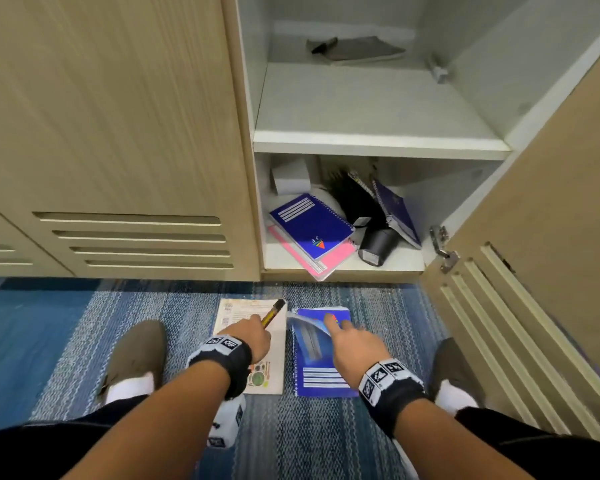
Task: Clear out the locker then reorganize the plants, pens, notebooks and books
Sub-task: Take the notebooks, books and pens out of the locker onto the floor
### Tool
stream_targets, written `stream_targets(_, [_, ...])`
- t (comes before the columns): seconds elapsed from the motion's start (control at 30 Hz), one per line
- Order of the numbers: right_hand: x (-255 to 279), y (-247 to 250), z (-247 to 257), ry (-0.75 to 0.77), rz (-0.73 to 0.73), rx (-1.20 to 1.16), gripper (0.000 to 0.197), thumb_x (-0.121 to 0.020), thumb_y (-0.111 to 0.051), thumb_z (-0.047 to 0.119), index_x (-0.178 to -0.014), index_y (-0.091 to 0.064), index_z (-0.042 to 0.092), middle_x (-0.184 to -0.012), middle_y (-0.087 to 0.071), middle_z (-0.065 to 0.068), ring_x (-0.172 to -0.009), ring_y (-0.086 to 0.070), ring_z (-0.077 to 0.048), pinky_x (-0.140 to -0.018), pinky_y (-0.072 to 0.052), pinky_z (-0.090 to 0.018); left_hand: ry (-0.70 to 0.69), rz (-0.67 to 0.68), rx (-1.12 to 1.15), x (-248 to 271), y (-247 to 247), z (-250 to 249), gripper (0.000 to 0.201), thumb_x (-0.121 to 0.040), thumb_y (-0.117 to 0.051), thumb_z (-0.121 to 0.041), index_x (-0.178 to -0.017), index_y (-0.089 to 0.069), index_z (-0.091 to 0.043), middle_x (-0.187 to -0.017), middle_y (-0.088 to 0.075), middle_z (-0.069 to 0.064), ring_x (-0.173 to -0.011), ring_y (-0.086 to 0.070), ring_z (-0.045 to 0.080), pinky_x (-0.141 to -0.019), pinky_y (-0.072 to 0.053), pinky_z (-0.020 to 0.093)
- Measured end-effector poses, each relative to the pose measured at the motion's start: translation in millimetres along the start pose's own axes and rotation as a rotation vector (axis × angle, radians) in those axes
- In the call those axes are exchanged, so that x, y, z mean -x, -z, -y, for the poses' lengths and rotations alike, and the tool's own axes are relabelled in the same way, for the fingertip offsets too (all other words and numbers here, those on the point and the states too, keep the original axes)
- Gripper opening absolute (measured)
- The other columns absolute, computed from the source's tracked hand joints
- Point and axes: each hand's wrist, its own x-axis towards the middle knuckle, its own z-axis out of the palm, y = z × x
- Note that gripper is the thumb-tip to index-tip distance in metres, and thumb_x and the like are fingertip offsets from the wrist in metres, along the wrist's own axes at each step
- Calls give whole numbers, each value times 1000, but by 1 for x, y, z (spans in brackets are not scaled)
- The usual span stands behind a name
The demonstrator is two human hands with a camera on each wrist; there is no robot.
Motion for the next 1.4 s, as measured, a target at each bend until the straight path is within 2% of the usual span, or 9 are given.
stream_targets(0.17, [-20,-21,3,25,-72,-28,74,-95,-37,4,-156,0,26,-160,-17,-7,-146,-18,-36,-97,-50,-48,75,65,94,-26,-25,-8,45,-97,-38,-39,-131,-46,-10,-127,-62,14,-110,-62,34,-85,-48,38])
stream_targets(0.3, [-36,-43,4,37,70,-25,77,-96,-42,10,-156,1,30,-164,-3,-5,-151,-3,-33,-117,-24,-55,88,115,264,-35,-41,-18,43,-95,-51,-34,-129,-40,-9,-125,-61,19,-110,-61,37,-83,-47,38])
stream_targets(0.4, [-42,-60,5,-5,226,-28,70,-98,-43,24,-156,-5,29,-161,-17,-7,-149,-12,-34,-114,-26,-59,81,147,321,-38,-47,-18,37,-92,-59,-22,-121,-41,-9,-121,-61,20,-102,-60,34,-77,-45,36])
stream_targets(0.5, [-39,-63,4,-28,290,-16,61,-93,-46,25,-150,-24,23,-140,-45,-10,-133,-40,-35,-105,-39,-53,113,157,289,-37,-48,-7,53,-91,-53,-11,-141,-38,-12,-132,-57,19,-115,-58,35,-91,-47,36])
stream_targets(0.63, [-30,-44,3,-9,292,-36,49,-93,-46,25,-141,-40,19,-129,-56,-12,-117,-56,-34,-96,-49,-45,110,203,287,-28,-39,3,66,-94,-50,-12,-155,-26,-18,-152,-42,12,-134,-47,32,-105,-44,35])
stream_targets(0.8, [-21,19,4,14,144,-39,51,-94,-43,24,-145,-39,21,-141,-51,-11,-126,-52,-34,-101,-47,-46,-27,93,191,0,21,-19,54,-93,-52,-12,-146,-45,-15,-149,-47,11,-135,-47,28,-108,-42,34])
stream_targets(0.93, [-30,82,8,41,-1,-81,42,-89,-46,23,-131,-51,25,-126,-62,-9,-113,-61,-32,-92,-53,-43,-203,-66,59,14,89,-57,32,-88,-53,-15,-118,-64,-13,-126,-65,12,-114,-62,30,-92,-51,35])
stream_targets(1.17, [-13,238,-3,81,-234,4,24,-88,-49,22,-110,-60,20,-114,-67,-10,-100,-64,-31,-82,-54,-36,-439,-356,-157,55,242,-103,15,-87,-55,-23,-97,-67,-18,-97,-70,6,-89,-67,28,-72,-52,32])
stream_targets(1.4, [7,367,-45,-25,-382,141,30,-88,-53,26,-115,-66,28,-115,-68,-6,-106,-63,-32,-91,-53,-37,-491,-547,-266,86,370,-131,17,-88,-55,-21,-98,-69,-22,-100,-68,4,-88,-64,27,-77,-54,35])
